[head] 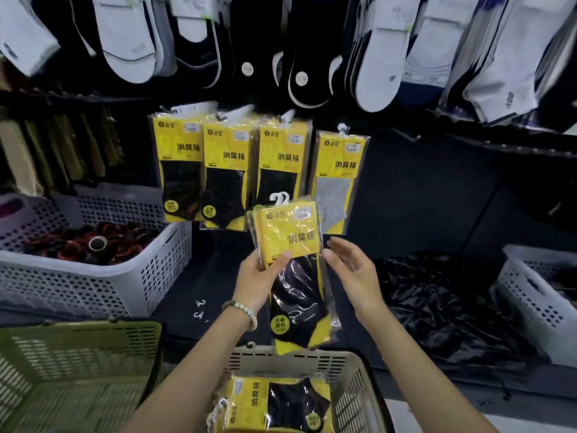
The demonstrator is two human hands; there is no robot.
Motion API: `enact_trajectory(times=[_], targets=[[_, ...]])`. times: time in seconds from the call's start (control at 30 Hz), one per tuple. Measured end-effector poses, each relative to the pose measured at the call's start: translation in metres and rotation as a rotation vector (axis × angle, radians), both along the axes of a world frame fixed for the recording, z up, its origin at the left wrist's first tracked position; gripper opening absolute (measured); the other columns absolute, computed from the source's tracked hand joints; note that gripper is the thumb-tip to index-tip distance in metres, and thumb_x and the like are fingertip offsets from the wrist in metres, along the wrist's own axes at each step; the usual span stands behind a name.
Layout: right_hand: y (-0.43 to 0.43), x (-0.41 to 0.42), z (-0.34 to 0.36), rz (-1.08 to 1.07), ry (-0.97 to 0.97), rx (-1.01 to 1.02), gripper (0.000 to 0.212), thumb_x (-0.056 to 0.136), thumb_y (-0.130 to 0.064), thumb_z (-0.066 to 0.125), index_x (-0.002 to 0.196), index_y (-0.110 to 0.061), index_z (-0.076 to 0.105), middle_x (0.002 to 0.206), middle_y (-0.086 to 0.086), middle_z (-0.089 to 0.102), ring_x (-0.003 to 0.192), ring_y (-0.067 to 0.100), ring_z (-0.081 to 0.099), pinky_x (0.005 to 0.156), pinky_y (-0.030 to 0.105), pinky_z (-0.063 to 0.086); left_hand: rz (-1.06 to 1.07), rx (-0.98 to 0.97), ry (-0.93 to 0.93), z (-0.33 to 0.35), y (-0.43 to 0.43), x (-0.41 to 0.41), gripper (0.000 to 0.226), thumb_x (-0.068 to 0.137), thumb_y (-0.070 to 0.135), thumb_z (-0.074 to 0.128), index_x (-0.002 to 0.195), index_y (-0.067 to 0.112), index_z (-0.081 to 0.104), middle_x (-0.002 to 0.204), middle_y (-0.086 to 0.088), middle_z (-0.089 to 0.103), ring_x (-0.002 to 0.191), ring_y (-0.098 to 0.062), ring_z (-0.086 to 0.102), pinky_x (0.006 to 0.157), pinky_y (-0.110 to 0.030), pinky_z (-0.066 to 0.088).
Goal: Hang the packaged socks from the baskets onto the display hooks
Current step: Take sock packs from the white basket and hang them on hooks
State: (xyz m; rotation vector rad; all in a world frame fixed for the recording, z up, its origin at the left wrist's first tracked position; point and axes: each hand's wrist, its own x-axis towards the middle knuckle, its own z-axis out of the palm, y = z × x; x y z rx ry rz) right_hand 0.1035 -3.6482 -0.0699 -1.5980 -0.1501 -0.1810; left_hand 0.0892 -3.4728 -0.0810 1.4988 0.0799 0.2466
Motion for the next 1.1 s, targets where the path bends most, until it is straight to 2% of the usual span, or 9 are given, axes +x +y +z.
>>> enact_trajectory(times=[0.1, 0.23, 0.43, 0.53, 0.6, 0.7, 0.77, 0.9, 1.1], targets=[[0.008, 0.005, 0.019, -0.009, -0.073, 0.044, 0.017, 0.083, -0.018, 0.071, 0.098, -0.024, 0.066, 0.097, -0.003, 0.069, 0.083, -0.006, 0.064, 0.075, 0.011, 0.049, 0.0, 0.02, -0.018, 0.014, -0.009, 0.006, 0.02, 0.075, 0.033, 0.073, 0.092, 0.029, 0.064, 0.08, 0.021, 0.07, 0.074, 0.011, 0.063, 0.057, -0.001, 0.043], [0.011, 0.01, 0.029, 0.011, -0.073, 0.117, 0.016, 0.083, -0.02, 0.071, 0.096, -0.011, 0.069, 0.092, 0.001, 0.073, 0.083, 0.007, 0.068, 0.071, 0.015, 0.05, 0.009, -0.032, 0.012, 0.027, -0.012, 0.015, 0.038, 0.061, 0.036, 0.082, 0.094, 0.026, 0.066, 0.082, 0.017, 0.072, 0.074, 0.007, 0.065, 0.057, -0.006, 0.047], [0.004, 0.021, 0.037, -0.009, -0.058, 0.18, 0.011, 0.083, -0.02, 0.071, 0.092, -0.013, 0.069, 0.091, 0.002, 0.075, 0.083, 0.007, 0.07, 0.069, 0.014, 0.052, -0.057, -0.02, 0.017, 0.04, -0.01, 0.029, 0.052, 0.057, 0.063, 0.066, 0.096, 0.028, 0.066, 0.094, 0.01, 0.072, 0.091, -0.007, 0.066, 0.082, -0.027, 0.05], [-0.003, 0.03, 0.04, -0.009, -0.028, 0.243, 0.017, 0.086, -0.019, 0.067, 0.102, -0.013, 0.066, 0.094, -0.001, 0.076, 0.088, 0.008, 0.071, 0.069, 0.011, 0.051, -0.108, -0.003, 0.005, 0.047, -0.005, 0.038, 0.046, 0.068, 0.069, 0.053, 0.096, 0.035, 0.065, 0.089, 0.017, 0.07, 0.085, 0.005, 0.062, 0.07, -0.015, 0.04], [-0.009, 0.04, 0.042, -0.042, -0.01, 0.241, 0.015, 0.089, -0.021, 0.063, 0.103, -0.015, 0.066, 0.098, -0.001, 0.075, 0.094, 0.012, 0.07, 0.079, 0.021, 0.053, -0.05, 0.014, 0.006, 0.051, 0.001, 0.046, 0.035, 0.074, 0.067, 0.051, 0.088, 0.037, 0.063, 0.073, 0.02, 0.062, 0.069, 0.011, 0.058, 0.062, -0.012, 0.033], [-0.021, 0.061, 0.054, -0.136, -0.009, 0.258, 0.01, 0.094, -0.019, 0.058, 0.097, -0.018, 0.067, 0.098, 0.0, 0.074, 0.095, 0.015, 0.069, 0.087, 0.031, 0.053, 0.035, 0.075, -0.039, 0.062, 0.014, 0.063, 0.048, 0.071, 0.069, 0.049, 0.085, 0.026, 0.064, 0.073, 0.012, 0.061, 0.068, -0.003, 0.06, 0.063, -0.013, 0.035], [-0.028, 0.078, 0.066, -0.209, -0.047, 0.226, 0.009, 0.095, -0.018, 0.057, 0.095, -0.021, 0.065, 0.098, -0.001, 0.073, 0.094, 0.012, 0.069, 0.084, 0.027, 0.052, 0.077, 0.123, -0.065, 0.072, 0.025, 0.073, 0.06, 0.066, 0.073, 0.047, 0.079, 0.016, 0.059, 0.067, 0.001, 0.048, 0.063, -0.013, 0.046, 0.058, -0.019, 0.032], [-0.03, 0.108, 0.089, -0.288, -0.186, 0.074, 0.011, 0.095, -0.018, 0.056, 0.091, -0.027, 0.061, 0.096, -0.009, 0.071, 0.085, -0.004, 0.065, 0.067, 0.006, 0.048, 0.129, 0.13, -0.084, 0.09, 0.041, 0.092, 0.053, 0.07, 0.071, 0.047, 0.079, 0.02, 0.055, 0.075, -0.007, 0.044, 0.06, -0.008, 0.038, 0.05, -0.014, 0.028], [-0.014, 0.146, 0.092, -0.245, -0.19, 0.044, 0.009, 0.096, -0.015, 0.055, 0.099, -0.02, 0.061, 0.096, -0.007, 0.07, 0.088, 0.002, 0.065, 0.076, 0.016, 0.05, 0.146, 0.138, -0.104, 0.102, 0.047, 0.105, 0.034, 0.079, 0.064, 0.049, 0.068, 0.032, 0.043, 0.065, 0.015, 0.035, 0.055, 0.003, 0.029, 0.039, -0.007, 0.026]])
